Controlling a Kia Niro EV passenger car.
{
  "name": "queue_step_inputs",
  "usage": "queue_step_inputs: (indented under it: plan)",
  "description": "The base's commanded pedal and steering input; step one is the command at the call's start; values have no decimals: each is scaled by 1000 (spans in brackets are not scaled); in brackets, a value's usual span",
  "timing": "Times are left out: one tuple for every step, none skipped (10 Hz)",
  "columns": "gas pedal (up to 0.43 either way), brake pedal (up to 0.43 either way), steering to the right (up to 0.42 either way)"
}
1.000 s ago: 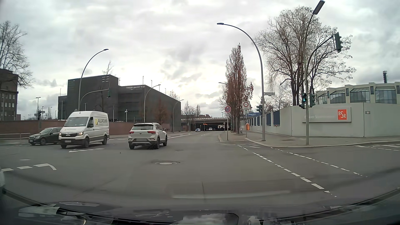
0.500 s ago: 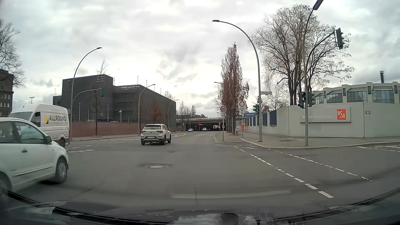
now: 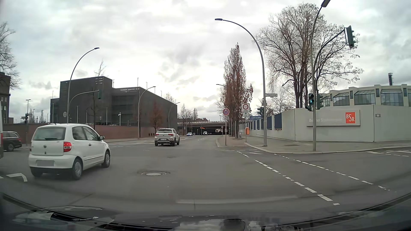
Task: Follow the waypoints while adhering to traffic rules and regulations
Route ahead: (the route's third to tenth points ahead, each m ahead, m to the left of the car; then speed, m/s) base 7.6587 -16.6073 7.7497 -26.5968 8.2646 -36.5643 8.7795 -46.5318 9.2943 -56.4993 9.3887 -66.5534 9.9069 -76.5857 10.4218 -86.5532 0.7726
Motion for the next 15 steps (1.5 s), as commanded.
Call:
queue_step_inputs:
  plan:
    - [0, 183, 123]
    - [0, 177, 126]
    - [0, 177, 132]
    - [0, 171, 140]
    - [0, 171, 150]
    - [0, 171, 159]
    - [0, 165, 174]
    - [0, 159, 190]
    - [0, 146, 213]
    - [0, 146, 241]
    - [0, 146, 266]
    - [0, 140, 288]
    - [0, 134, 310]
    - [0, 85, 321]
    - [0, 18, 329]
